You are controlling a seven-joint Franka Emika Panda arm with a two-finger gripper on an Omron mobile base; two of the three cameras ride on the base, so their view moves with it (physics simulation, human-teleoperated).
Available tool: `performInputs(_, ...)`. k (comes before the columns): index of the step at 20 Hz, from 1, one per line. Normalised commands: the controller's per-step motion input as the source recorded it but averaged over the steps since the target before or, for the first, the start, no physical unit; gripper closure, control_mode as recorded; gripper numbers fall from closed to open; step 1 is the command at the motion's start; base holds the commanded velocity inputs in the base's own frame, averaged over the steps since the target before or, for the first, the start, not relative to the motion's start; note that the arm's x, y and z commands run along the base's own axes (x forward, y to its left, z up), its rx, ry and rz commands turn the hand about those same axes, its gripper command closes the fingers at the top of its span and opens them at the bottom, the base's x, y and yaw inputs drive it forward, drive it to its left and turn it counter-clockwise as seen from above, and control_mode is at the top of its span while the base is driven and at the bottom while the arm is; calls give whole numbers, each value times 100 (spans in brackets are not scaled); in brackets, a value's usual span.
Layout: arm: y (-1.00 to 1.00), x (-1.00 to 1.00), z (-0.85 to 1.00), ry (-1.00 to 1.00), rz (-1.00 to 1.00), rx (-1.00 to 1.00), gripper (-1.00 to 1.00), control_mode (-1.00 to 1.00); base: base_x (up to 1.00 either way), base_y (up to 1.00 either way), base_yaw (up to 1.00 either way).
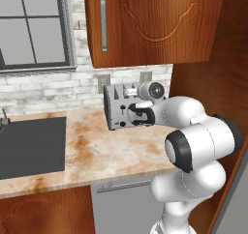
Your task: Start the toaster. Once the lever pops up, take the bread to the plate on the dining counter.
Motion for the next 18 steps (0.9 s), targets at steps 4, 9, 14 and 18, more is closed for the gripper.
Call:
performInputs(4,0,0,0,0,0,0,-100,-100,0,0,0)
performInputs(9,0,0,0,0,0,0,-100,-100,0,0,0)
performInputs(14,0,0,0,0,0,0,-100,-100,0,0,0)
performInputs(18,0,0,0,0,0,0,-100,-100,0,0,0)
